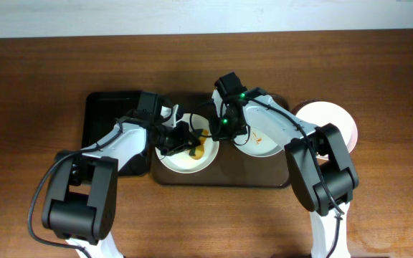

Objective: Clean dirty plates on tray and stack at the side
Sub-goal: 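Scrub the held left plate with the sponge in the left gripper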

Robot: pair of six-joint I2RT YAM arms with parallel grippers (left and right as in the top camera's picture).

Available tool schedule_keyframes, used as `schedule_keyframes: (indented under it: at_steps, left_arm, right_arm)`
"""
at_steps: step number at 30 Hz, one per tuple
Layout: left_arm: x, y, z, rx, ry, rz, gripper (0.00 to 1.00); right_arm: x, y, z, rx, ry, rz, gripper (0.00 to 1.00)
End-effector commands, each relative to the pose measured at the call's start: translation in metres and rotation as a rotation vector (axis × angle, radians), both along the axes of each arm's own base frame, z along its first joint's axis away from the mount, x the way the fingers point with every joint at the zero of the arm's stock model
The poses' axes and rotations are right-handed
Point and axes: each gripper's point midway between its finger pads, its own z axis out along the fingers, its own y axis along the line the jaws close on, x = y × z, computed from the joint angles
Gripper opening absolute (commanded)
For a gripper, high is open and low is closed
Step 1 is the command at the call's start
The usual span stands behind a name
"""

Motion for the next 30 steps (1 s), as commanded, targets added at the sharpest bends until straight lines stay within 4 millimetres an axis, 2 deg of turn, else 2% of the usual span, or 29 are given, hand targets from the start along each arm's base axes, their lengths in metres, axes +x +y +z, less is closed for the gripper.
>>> schedule_keyframes:
  at_steps: [1, 6, 9, 10, 15, 17, 19, 20, 22, 26, 28, 30]
  left_arm:
    - [-0.006, -0.005, -0.007, -0.019, 0.040, -0.009, 0.00]
    - [-0.008, 0.003, -0.039, 0.047, 0.093, 0.013, 0.00]
    - [0.002, 0.025, -0.055, 0.201, 0.040, 0.046, 0.00]
    - [0.011, 0.040, -0.058, 0.269, 0.001, 0.063, 0.00]
    - [0.043, 0.090, -0.034, 0.313, -0.080, 0.187, 0.00]
    - [0.045, 0.102, -0.033, 0.352, -0.091, 0.199, 0.00]
    - [0.033, 0.100, -0.032, 0.347, -0.054, 0.171, 0.00]
    - [0.027, 0.095, -0.026, 0.323, -0.059, 0.128, 0.00]
    - [0.019, 0.096, 0.005, 0.329, -0.112, 0.088, 0.00]
    - [0.025, 0.126, 0.083, 0.474, -0.327, 0.187, 0.00]
    - [0.022, 0.129, 0.106, 0.480, -0.378, 0.207, 0.00]
    - [0.016, 0.129, 0.113, 0.479, -0.382, 0.209, 0.00]
  right_arm:
    - [-0.002, 0.000, -0.003, -0.014, 0.008, 0.000, 0.04]
    - [-0.002, 0.000, -0.003, -0.014, 0.009, 0.000, 0.04]
    - [-0.002, 0.000, -0.003, -0.014, 0.009, 0.000, 0.04]
    - [-0.003, 0.000, -0.003, -0.015, 0.009, 0.000, 0.04]
    - [-0.003, -0.001, -0.004, -0.016, 0.013, 0.000, 0.04]
    - [-0.005, -0.001, -0.004, -0.019, 0.018, 0.000, 0.04]
    - [-0.005, -0.002, -0.004, -0.020, 0.020, 0.000, 0.04]
    - [-0.005, -0.002, -0.004, -0.020, 0.020, 0.000, 0.04]
    - [-0.005, -0.002, -0.004, -0.021, 0.021, 0.000, 0.04]
    - [-0.005, -0.002, -0.004, -0.021, 0.021, 0.000, 0.04]
    - [-0.005, -0.002, -0.004, -0.021, 0.021, 0.000, 0.04]
    - [-0.004, -0.001, -0.003, -0.018, 0.015, 0.000, 0.04]
